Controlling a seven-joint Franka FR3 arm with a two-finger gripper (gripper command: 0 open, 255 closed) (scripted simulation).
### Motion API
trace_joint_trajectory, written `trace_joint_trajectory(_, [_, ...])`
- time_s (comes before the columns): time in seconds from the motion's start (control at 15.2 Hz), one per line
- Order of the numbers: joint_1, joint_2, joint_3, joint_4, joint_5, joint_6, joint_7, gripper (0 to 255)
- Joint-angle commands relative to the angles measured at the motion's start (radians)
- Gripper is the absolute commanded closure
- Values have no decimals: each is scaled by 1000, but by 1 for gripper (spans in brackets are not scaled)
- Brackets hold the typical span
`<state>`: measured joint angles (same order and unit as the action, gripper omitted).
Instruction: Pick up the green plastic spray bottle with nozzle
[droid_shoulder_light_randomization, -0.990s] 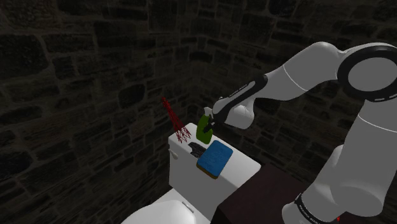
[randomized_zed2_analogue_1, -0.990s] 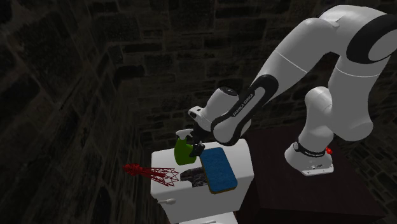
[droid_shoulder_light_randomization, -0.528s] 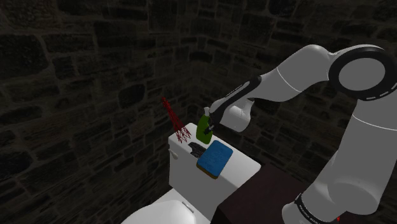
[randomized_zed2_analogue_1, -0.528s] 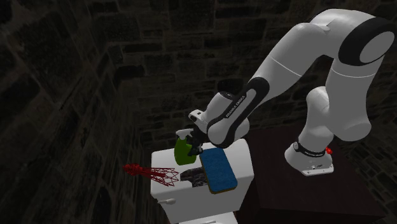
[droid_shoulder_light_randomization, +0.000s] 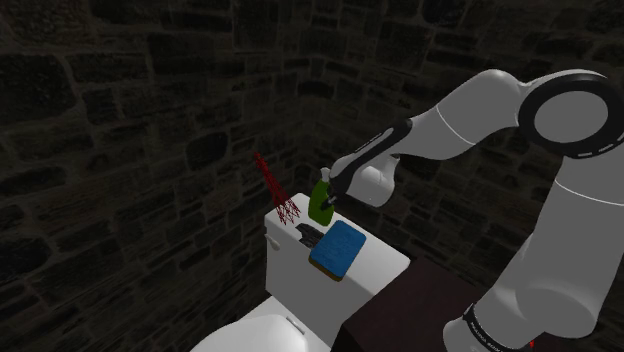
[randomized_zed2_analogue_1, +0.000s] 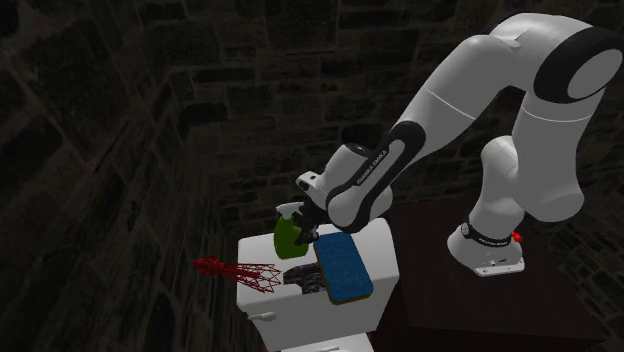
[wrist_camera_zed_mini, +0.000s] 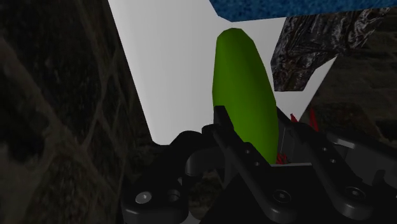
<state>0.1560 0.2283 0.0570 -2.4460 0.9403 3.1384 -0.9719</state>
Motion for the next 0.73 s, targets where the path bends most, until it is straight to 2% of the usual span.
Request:
trace_joint_trajectory(0.0, [38, -23, -47, -13, -57, -17, 55, 255])
trace_joint_trajectory(0.33, [144, -99, -184, -46, -257, -68, 238, 255])
trace_joint_trajectory(0.66, [201, -170, -274, -66, -459, -120, 411, 255])
